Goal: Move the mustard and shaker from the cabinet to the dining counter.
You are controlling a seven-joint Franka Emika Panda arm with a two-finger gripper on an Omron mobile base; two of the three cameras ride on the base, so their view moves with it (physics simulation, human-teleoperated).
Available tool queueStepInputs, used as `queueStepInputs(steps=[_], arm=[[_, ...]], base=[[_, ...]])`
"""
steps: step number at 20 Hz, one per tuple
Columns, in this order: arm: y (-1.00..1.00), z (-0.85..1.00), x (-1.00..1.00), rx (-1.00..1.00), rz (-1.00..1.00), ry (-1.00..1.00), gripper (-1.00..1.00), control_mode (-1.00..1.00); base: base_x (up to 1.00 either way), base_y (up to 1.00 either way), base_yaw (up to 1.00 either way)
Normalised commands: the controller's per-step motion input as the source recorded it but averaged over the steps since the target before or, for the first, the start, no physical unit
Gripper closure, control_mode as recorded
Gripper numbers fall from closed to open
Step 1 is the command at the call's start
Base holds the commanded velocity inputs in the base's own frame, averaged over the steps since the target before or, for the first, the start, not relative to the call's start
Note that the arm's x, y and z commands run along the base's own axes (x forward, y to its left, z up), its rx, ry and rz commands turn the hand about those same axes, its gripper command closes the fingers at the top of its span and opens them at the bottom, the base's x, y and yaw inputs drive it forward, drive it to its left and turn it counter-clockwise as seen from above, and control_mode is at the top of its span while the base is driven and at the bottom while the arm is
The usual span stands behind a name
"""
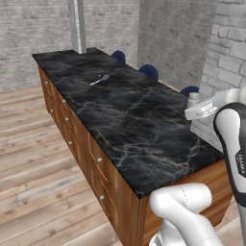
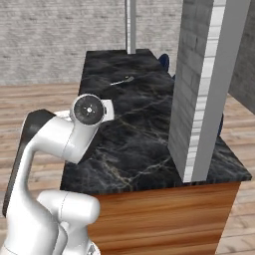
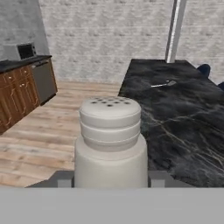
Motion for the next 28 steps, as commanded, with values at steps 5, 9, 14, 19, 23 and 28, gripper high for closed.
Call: queueStepInputs(steps=[5,9,14,19,23,28], arm=[[-0.06,-0.91,0.79,0.0,-0.1,0.35,1.0,-1.0],[0.0,-0.86,0.9,0.03,-0.2,0.25,1.0,-1.0],[-0.07,-0.76,0.95,0.0,-0.13,0.14,1.0,-1.0],[-0.03,-0.56,0.77,0.0,-0.01,0.01,1.0,-1.0],[-0.07,-0.29,0.49,0.0,0.0,0.01,1.0,-1.0],[-0.15,-0.3,0.28,0.0,0.05,-0.03,1.0,-1.0]], base=[[0.0,0.0,0.0],[0.0,0.0,0.0],[0.0,0.0,0.0],[0.0,0.0,0.0],[0.0,0.0,0.0],[0.0,0.0,0.0]])
